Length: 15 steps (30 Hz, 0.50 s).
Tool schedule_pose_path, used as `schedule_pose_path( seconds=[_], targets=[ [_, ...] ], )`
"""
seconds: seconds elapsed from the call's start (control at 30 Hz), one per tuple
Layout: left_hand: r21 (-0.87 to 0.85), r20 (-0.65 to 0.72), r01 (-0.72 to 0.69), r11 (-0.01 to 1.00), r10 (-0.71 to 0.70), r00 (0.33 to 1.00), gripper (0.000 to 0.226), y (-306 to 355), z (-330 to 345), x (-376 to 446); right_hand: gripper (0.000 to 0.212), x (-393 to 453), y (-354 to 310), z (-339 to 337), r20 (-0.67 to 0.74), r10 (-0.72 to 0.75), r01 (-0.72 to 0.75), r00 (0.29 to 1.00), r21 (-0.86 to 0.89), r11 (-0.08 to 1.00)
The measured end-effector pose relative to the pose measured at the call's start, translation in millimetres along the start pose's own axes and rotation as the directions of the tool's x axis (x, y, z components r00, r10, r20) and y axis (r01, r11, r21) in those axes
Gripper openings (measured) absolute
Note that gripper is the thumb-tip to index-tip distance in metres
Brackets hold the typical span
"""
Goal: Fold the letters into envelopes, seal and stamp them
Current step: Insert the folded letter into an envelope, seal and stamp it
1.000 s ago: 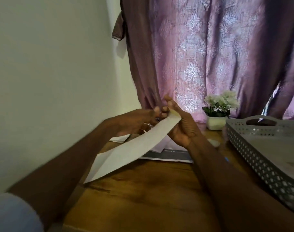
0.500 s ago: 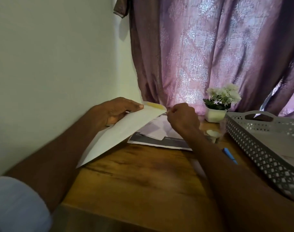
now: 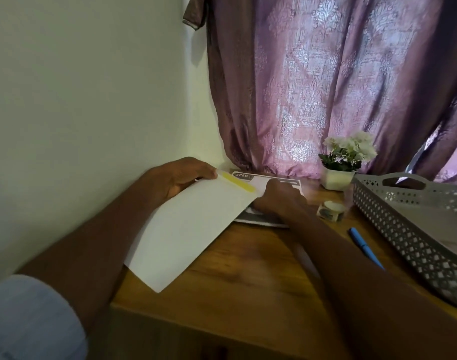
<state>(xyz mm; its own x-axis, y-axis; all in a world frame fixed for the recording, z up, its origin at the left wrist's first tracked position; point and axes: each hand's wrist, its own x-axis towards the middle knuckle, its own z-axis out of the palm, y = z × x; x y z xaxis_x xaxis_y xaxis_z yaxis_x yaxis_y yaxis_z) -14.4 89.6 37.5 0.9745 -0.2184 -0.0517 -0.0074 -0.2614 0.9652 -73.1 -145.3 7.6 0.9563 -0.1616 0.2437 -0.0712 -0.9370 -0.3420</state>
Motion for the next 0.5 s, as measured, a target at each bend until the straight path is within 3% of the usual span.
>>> schedule_pose_path(
  seconds=[0.2, 0.5],
  targets=[
    [0.011, -0.076, -0.062, 0.998, 0.063, 0.995, 0.022, -7, 11, -1, 0.045, 4, 4, 0, -0.056, 0.052, -0.047, 0.997, 0.084, 0.995],
    [-0.001, -0.115, 0.023, 1.000, -0.023, 0.993, 0.030, -7, 9, -2, 0.084, 4, 3, 1, -0.039, -0.005, 0.009, 0.999, 0.104, 0.994]
  ],
)
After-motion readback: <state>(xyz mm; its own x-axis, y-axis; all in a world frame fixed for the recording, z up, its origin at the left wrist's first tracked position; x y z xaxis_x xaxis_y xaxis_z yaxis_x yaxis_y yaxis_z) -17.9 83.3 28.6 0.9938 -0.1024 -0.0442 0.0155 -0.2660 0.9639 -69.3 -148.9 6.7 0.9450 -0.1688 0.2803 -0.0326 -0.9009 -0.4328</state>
